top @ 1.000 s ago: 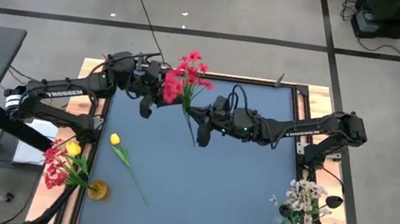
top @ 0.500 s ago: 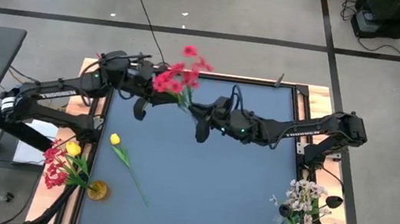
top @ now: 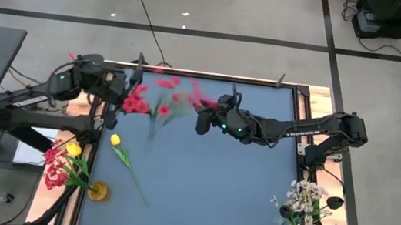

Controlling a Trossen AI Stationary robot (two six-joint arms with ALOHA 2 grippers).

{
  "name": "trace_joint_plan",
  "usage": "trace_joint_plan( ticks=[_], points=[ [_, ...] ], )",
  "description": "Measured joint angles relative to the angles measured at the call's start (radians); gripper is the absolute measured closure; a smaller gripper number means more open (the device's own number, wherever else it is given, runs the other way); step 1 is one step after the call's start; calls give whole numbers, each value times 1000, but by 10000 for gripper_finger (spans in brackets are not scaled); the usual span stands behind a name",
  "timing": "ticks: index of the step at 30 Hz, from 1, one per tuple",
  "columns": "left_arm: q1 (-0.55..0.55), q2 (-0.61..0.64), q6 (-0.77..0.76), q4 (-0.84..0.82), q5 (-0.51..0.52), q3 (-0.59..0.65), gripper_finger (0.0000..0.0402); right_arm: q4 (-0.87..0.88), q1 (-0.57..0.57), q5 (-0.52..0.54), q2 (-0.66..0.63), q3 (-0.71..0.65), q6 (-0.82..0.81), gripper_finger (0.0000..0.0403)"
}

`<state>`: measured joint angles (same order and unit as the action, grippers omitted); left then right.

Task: Sort flowers into vase by color
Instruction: Put the red flowers into the yellow vase

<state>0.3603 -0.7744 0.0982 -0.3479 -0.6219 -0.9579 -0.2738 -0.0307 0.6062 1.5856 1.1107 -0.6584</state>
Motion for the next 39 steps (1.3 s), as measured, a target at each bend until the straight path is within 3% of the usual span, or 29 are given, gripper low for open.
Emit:
trace_joint_plan(
  ticks=[9,13,17,21,27,36,39],
  points=[
    [0,145,29,-143,9,-1,401,-3,1,14,0,0,-89,212],
    [0,204,30,-132,33,-1,401,-38,2,-65,0,0,-135,212],
    [0,227,53,-94,50,-1,401,-185,-13,-154,51,1,-101,211],
    [0,215,45,-27,51,-1,401,-342,-34,-235,151,23,-32,211],
    [1,144,-51,72,106,-1,397,-342,-51,-309,315,196,78,211],
    [0,22,-59,144,106,1,393,-137,-11,-346,410,401,160,212],
    [0,7,-59,165,109,1,393,-93,8,-380,404,415,164,237]
  ],
)
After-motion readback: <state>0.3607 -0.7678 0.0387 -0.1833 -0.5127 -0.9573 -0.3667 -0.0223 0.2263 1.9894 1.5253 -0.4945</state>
